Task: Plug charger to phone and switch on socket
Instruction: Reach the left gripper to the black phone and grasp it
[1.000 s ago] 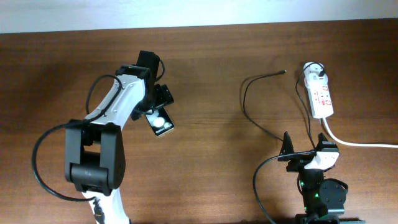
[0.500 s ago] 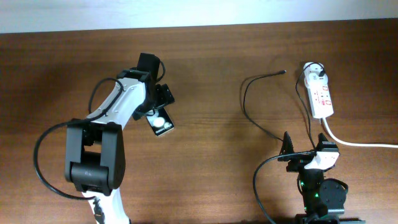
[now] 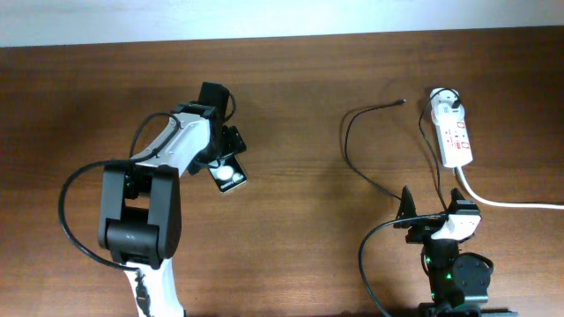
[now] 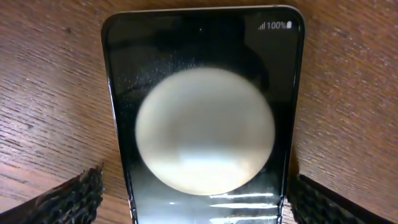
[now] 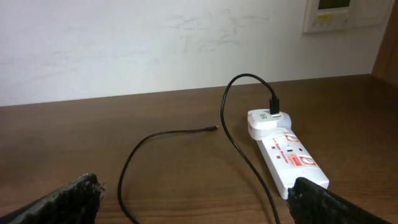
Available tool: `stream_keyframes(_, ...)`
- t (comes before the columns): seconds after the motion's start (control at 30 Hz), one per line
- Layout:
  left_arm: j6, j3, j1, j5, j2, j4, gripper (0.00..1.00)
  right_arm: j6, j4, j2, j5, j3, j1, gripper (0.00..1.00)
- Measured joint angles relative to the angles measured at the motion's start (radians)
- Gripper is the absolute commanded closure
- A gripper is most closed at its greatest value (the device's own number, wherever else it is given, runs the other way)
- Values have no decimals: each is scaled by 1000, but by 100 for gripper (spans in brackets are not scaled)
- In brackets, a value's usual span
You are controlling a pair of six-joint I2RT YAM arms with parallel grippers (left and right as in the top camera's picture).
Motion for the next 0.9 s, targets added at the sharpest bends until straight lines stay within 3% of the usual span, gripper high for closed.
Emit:
stream_keyframes(0.1,0,4,0,9,3,-4,0,0,0,0,0,0,0,1)
stream_keyframes(0.37,1,8,2,32,3,-18,20,0,0,0,0,0,0,1)
stream_keyframes(0.57,0,10,2,41,3,-21,27,0,0,0,0,0,0,1)
stream_keyframes(0.7,-1,11,2,73,-4,-20,27,0,0,0,0,0,0,1)
stream_keyframes(0.8,-3,-10,1,111,-85,-80,27,0,0,0,0,0,0,1)
stream_keyframes(0.9,-3,-10,1,119,-283,-174,26,0,0,0,0,0,0,1)
